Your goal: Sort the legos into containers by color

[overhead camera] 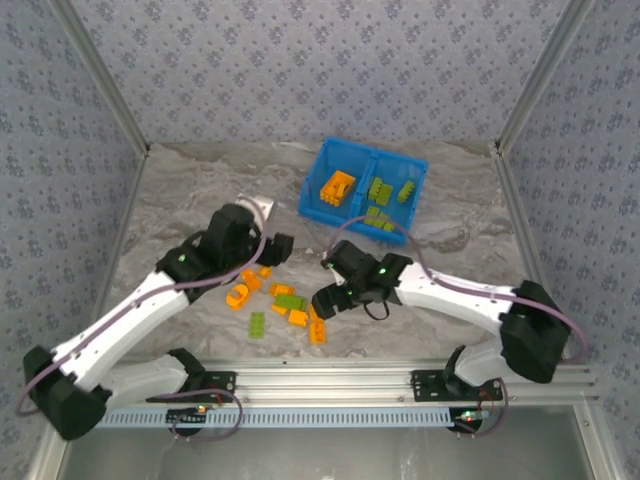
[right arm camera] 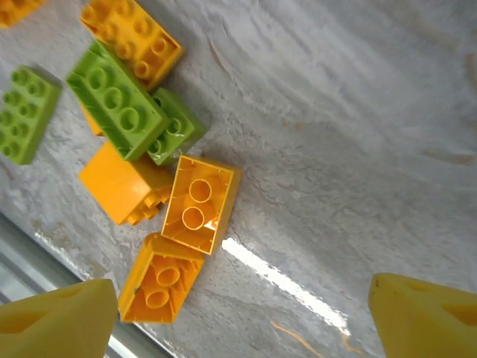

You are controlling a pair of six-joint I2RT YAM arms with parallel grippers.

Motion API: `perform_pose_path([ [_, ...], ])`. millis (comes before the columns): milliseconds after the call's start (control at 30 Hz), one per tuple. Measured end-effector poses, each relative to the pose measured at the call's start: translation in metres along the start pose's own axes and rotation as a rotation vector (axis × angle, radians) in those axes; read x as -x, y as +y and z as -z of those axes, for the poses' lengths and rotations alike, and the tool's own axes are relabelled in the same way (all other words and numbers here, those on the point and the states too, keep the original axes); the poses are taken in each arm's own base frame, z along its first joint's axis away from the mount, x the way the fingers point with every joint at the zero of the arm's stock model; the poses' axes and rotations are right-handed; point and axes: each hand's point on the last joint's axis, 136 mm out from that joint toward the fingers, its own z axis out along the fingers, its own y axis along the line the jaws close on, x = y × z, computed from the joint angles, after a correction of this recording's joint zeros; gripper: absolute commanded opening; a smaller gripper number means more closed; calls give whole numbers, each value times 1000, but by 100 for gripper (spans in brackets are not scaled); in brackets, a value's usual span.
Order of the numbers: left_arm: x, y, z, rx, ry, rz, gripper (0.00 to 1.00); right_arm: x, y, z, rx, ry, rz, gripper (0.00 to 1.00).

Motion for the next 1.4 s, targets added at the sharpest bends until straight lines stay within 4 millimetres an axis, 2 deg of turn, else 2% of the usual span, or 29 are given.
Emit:
perform_pose_path([
  [100, -18, 13, 17, 21, -33, 44, 98, -5, 3, -19, 13, 47, -8, 74],
  [233, -29, 24, 25, 53, -61, 75, 99, -15, 2, -39, 16, 115, -6, 71],
  [367, -30, 29, 23, 80, -62, 79, 99, -21, 4, -55, 16, 169, -1, 69],
  [533, -33, 30, 16, 99, -41, 72, 99, -19, 13, -61, 33, 178, 14, 71],
  [667, -36, 30, 10, 103, -23, 69, 99, -15, 22, -66, 41, 172, 25, 63],
  [767, -37, 29, 7, 103, -13, 67, 99, -17, 18, -74, 16, 182, 19, 60],
  [1167, -33, 28, 6, 98, -29, 71, 99, -11, 2, -74, -82, 171, -30, 38],
  [1300, -35, 28, 2, 101, -19, 69, 99, -5, -20, -67, -140, 130, -59, 33],
  [1400, -36, 27, 1, 99, -13, 67, 99, 4, -34, -53, -178, 82, -80, 33],
])
